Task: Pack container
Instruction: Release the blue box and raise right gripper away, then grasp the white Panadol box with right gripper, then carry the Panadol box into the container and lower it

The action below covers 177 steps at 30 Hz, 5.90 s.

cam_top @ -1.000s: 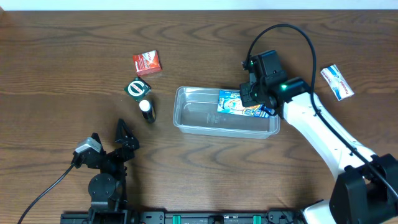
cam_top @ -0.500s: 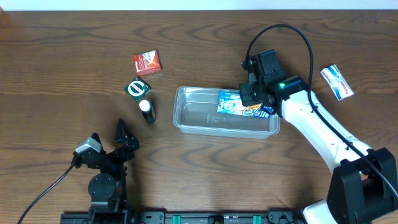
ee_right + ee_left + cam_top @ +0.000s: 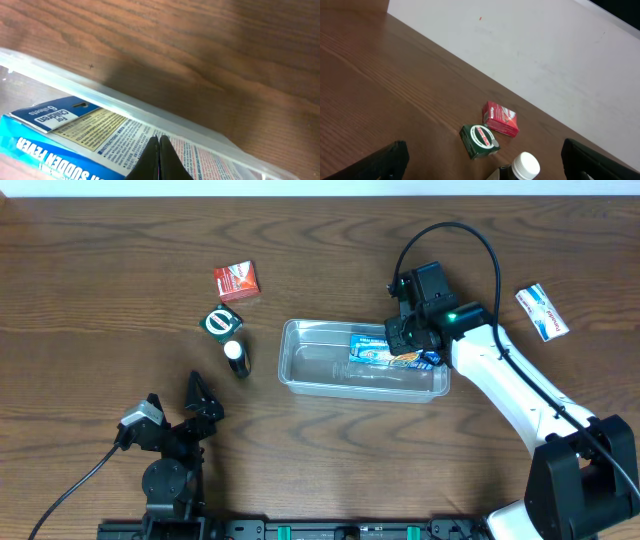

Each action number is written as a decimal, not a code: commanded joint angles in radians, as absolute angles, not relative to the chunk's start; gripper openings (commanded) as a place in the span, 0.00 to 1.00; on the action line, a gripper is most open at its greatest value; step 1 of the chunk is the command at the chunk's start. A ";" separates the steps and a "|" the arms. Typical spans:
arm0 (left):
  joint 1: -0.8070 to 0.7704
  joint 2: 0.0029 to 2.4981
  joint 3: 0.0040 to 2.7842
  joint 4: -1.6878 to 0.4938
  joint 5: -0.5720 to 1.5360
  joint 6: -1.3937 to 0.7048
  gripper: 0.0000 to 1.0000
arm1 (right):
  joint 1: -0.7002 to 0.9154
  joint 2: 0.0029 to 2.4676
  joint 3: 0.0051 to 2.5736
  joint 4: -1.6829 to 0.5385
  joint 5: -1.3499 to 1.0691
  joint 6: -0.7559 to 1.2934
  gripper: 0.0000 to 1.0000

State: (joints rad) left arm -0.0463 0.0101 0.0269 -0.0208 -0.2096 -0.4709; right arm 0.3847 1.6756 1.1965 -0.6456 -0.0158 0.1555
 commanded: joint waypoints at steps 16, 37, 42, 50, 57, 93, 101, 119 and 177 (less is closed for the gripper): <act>-0.041 0.004 0.004 -0.052 -0.214 -0.461 0.98 | 0.456 1.634 1.210 -0.753 -0.104 0.164 0.01; -0.041 0.004 0.004 -0.052 -0.214 -0.461 0.98 | 0.099 1.382 1.412 -0.931 -0.080 0.141 0.70; -0.041 0.004 0.004 -0.052 -0.214 -0.461 0.98 | -0.121 1.464 1.412 -0.896 -0.080 0.097 0.82; -0.041 0.004 0.004 -0.052 -0.214 -0.461 0.98 | -0.250 1.665 1.412 -0.750 -0.075 -0.123 0.99; -0.041 0.004 0.004 -0.052 -0.214 -0.461 0.98 | -0.255 1.819 1.412 -0.641 0.031 -0.270 0.99; -0.041 0.004 0.004 -0.052 -0.214 -0.461 0.98 | -0.373 2.064 1.412 -0.566 -0.087 -0.327 0.66; -0.041 0.004 0.004 -0.052 -0.214 -0.461 0.98 | -0.373 2.064 1.412 -0.575 -0.087 -0.236 0.54; -0.041 0.004 0.004 -0.052 -0.214 -0.461 0.98 | -0.373 2.075 1.411 -0.561 -0.091 -0.100 0.33; -0.041 0.004 0.004 -0.052 -0.214 -0.461 0.98 | 0.358 1.835 1.787 -1.608 -0.340 -0.600 0.13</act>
